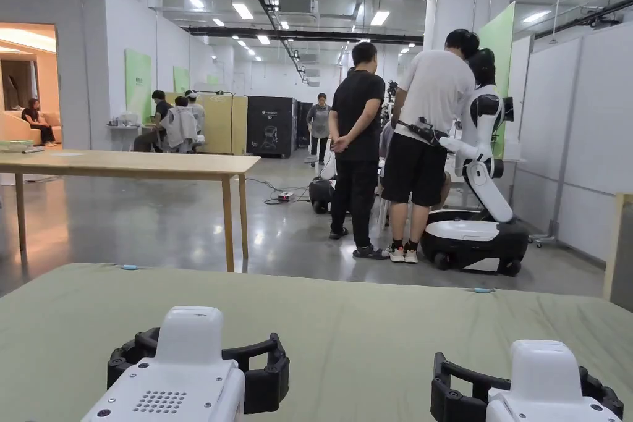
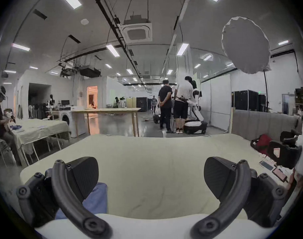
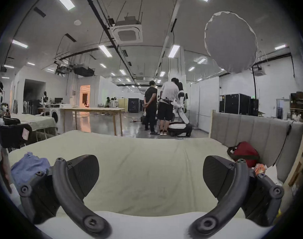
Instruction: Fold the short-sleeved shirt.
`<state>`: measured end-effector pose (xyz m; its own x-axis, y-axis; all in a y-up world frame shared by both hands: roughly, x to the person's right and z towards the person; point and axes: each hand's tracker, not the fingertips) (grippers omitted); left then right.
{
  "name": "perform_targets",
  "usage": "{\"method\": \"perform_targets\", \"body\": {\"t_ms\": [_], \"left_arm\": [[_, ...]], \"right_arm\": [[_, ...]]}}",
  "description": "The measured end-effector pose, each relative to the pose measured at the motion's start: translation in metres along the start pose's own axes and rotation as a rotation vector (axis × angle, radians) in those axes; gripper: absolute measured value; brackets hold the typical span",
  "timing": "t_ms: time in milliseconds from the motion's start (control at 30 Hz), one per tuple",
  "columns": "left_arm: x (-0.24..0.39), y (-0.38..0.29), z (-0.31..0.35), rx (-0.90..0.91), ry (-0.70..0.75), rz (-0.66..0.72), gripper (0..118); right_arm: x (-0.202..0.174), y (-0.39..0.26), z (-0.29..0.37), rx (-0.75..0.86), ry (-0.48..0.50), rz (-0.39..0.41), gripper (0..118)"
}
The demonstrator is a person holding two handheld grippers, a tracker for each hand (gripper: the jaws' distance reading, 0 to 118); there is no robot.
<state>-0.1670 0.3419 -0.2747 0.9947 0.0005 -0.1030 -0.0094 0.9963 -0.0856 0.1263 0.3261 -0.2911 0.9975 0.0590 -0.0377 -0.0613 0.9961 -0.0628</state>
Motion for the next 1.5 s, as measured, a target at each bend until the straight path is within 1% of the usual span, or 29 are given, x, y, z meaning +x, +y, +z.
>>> {"method": "perform_targets", "body": {"t_ms": [67, 100, 133, 167, 200, 233, 267, 300, 433, 500, 633, 700, 767, 833, 867, 933, 1000, 1100, 1167, 1267, 1333, 1500], "left_arm": [[-0.002, 0.001, 0.000, -0.010, 0.011, -0.002, 114], [-0.003, 0.000, -0.001, -0.017, 0.008, -0.004, 97], [-0.003, 0.000, -0.001, -0.028, 0.009, -0.006, 70], [-0.004, 0.000, -0.001, -0.047, -0.003, 0.001, 31], [-0.006, -0.002, -0.002, -0.062, -0.011, 0.016, 0], [-0.008, -0.003, -0.001, -0.054, -0.029, 0.031, 0], [-0.006, -0.001, 0.000, -0.064, -0.040, 0.024, 0], [-0.005, -0.001, -0.001, -0.063, -0.031, 0.020, 0], [-0.003, -0.005, -0.002, -0.063, -0.025, 0.008, 0], [-0.004, -0.004, -0.003, -0.068, -0.033, 0.016, 0], [-0.011, -0.006, -0.002, -0.080, -0.027, 0.027, 0], [-0.023, -0.010, 0.001, -0.095, -0.003, 0.015, 0], [-0.043, -0.013, 0.008, -0.107, 0.070, 0.014, 0], [-0.068, -0.014, 0.019, -0.127, 0.124, 0.021, 0], [-0.084, -0.014, 0.027, -0.128, 0.163, 0.024, 0], [-0.115, -0.015, 0.046, -0.133, 0.266, 0.015, 0], [-0.147, -0.015, 0.069, -0.133, 0.364, 0.017, 0], [-0.188, -0.016, 0.107, -0.135, 0.490, 0.053, 0], [-0.209, -0.016, 0.129, -0.143, 0.570, 0.068, 0], [-0.225, -0.019, 0.151, -0.147, 0.656, 0.048, 0], [-0.237, -0.022, 0.157, -0.148, 0.668, 0.062, 0], [-0.252, -0.026, 0.166, -0.155, 0.697, 0.100, 0]], "right_arm": [[0.000, 0.000, 0.004, 0.011, -0.004, -0.005, 113], [0.001, 0.001, 0.006, 0.022, -0.007, -0.010, 90], [0.001, 0.002, 0.005, 0.027, -0.019, -0.011, 57], [0.001, 0.002, 0.004, 0.021, -0.042, -0.006, 25], [0.001, 0.003, 0.004, 0.022, -0.043, -0.011, 9], [0.003, 0.004, 0.004, 0.017, -0.037, -0.013, 8], [0.005, 0.005, 0.004, 0.004, -0.015, -0.015, 3], [0.004, 0.004, 0.004, 0.010, -0.023, -0.020, 0], [0.004, 0.002, 0.004, -0.007, -0.042, -0.004, 0], [0.005, 0.001, 0.004, -0.013, -0.040, -0.006, 0], [0.006, -0.005, 0.002, -0.033, -0.068, 0.002, 0], [0.004, -0.008, 0.000, -0.052, -0.054, 0.004, 0], [-0.004, -0.012, -0.003, -0.068, -0.032, 0.023, 0], [-0.022, -0.014, -0.007, -0.077, 0.015, 0.023, 0], [-0.036, -0.014, -0.009, -0.076, 0.068, 0.019, 0], [-0.071, -0.013, -0.012, -0.066, 0.169, 0.041, 0], [-0.110, -0.012, -0.013, -0.049, 0.282, 0.043, 0], [-0.156, -0.010, -0.011, -0.044, 0.423, -0.002, 0], [-0.180, -0.010, -0.008, -0.042, 0.503, -0.019, 0], [-0.210, -0.009, -0.005, -0.040, 0.568, -0.004, 0], [-0.223, -0.010, -0.005, -0.046, 0.618, -0.009, 0], [-0.244, -0.015, -0.008, -0.063, 0.655, -0.002, 0]]}}
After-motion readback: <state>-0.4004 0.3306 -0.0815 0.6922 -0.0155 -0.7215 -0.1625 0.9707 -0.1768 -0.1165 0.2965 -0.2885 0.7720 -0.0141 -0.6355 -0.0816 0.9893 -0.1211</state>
